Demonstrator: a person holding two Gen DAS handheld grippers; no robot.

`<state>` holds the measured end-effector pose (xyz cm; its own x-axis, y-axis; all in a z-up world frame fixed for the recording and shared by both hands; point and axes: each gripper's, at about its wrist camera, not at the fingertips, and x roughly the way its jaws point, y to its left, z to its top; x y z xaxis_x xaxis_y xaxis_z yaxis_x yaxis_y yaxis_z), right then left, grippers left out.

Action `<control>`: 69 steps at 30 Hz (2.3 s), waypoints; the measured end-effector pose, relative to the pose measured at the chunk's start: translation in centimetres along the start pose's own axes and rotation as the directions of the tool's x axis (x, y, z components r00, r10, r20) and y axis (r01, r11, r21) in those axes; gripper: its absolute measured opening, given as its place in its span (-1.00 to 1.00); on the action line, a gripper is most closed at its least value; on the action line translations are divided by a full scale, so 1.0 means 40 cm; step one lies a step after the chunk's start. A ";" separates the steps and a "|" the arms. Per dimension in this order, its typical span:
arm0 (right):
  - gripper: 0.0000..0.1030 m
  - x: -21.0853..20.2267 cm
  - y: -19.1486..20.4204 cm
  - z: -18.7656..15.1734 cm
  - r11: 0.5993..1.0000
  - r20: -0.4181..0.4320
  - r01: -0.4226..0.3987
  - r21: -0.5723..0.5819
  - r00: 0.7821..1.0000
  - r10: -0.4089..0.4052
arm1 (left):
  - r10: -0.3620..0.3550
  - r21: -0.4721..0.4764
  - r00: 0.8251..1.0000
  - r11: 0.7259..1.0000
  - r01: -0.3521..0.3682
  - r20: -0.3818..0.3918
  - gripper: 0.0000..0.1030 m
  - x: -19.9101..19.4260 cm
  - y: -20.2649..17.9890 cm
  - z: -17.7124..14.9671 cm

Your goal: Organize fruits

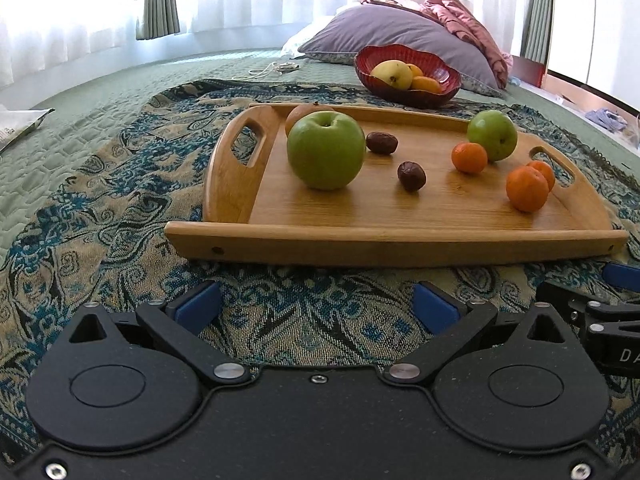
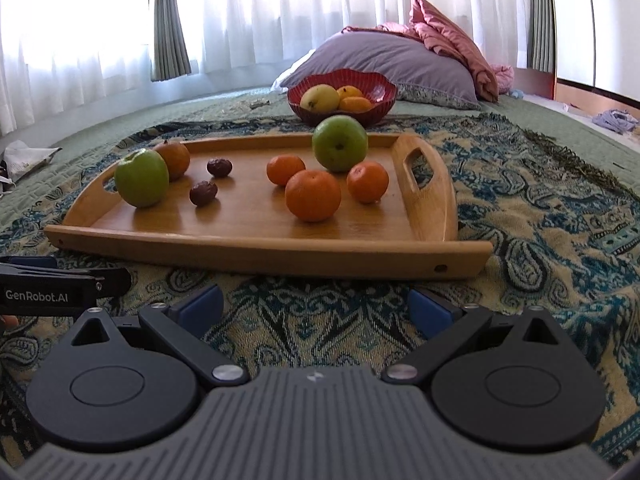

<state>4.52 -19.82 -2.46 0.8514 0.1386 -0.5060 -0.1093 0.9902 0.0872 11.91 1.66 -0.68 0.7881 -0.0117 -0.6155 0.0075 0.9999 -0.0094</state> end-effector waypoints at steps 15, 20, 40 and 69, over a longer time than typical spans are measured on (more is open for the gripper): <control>1.00 0.015 0.023 -0.006 0.998 -0.019 0.024 -0.056 1.000 -0.025 | 0.001 -0.007 1.000 1.000 -0.001 0.007 1.00 0.000 0.000 -0.007; 1.00 0.014 0.023 -0.007 0.998 -0.014 0.025 -0.056 1.000 -0.026 | 0.009 -0.002 1.000 1.000 -0.009 0.012 1.00 0.000 -0.003 -0.008; 1.00 0.010 0.026 -0.008 0.998 -0.009 0.033 -0.062 0.999 -0.033 | 0.012 -0.001 0.999 1.000 -0.012 0.039 1.00 -0.001 0.000 -0.016; 1.00 0.008 0.028 -0.010 0.997 -0.006 0.036 -0.064 0.999 -0.037 | 0.017 0.006 0.999 1.000 -0.017 0.046 1.00 -0.001 -0.006 -0.023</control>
<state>4.47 -18.68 -2.85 0.8518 0.1024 -0.5138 -0.1113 0.9937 0.0137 11.30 1.40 -1.38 0.8154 0.0052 -0.5789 -0.0022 1.0000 0.0058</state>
